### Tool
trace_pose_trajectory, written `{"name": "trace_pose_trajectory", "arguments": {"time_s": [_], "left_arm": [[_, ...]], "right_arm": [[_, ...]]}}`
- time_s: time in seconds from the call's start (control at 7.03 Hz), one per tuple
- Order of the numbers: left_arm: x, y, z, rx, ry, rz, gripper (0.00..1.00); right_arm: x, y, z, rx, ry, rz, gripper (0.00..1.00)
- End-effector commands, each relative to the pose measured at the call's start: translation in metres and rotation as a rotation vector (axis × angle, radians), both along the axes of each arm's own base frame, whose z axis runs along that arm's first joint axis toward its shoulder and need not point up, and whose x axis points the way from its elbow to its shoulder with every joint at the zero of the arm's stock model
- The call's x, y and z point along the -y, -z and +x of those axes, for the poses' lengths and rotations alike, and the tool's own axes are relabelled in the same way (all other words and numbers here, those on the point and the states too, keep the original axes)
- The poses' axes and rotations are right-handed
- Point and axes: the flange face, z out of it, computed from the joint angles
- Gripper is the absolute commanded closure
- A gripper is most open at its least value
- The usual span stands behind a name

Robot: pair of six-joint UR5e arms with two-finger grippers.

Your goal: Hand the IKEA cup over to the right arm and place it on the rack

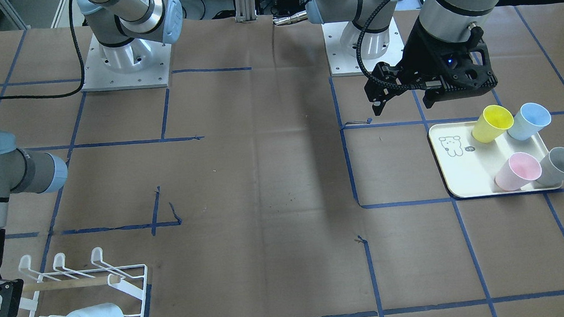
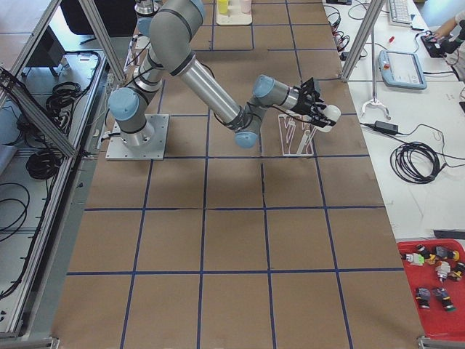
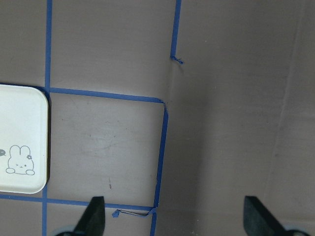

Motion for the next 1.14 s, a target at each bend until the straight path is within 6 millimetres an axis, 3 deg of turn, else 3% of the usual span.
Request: {"name": "trace_pose_trajectory", "arguments": {"time_s": [0.0, 0.14, 0.43, 0.71, 0.85, 1.0], "left_arm": [[0.0, -0.001, 0.0, 0.0, 0.0, -0.002, 0.0], [0.0, -0.002, 0.0, 0.002, 0.0, -0.003, 0.0], [0.0, -0.002, 0.0, 0.002, 0.0, -0.003, 0.0], [0.0, -0.003, 0.0, 0.002, 0.0, -0.005, 0.0], [0.0, -0.002, 0.0, 0.002, 0.0, -0.003, 0.0], [0.0, -0.002, 0.0, 0.0, 0.0, -0.003, 0.0]], "right_arm": [[-0.002, 0.009, 0.004, 0.013, 0.0, 0.01, 0.9], [-0.005, 0.012, 0.004, 0.018, 0.0, 0.021, 0.81], [-0.004, 0.01, 0.004, 0.014, 0.001, 0.017, 0.01], [-0.003, 0.007, 0.004, 0.016, 0.001, 0.021, 0.0], [-0.005, -0.004, 0.006, 0.017, -0.001, 0.006, 0.0], [-0.009, -0.029, 0.014, 0.006, -0.018, -0.031, 0.0]]}}
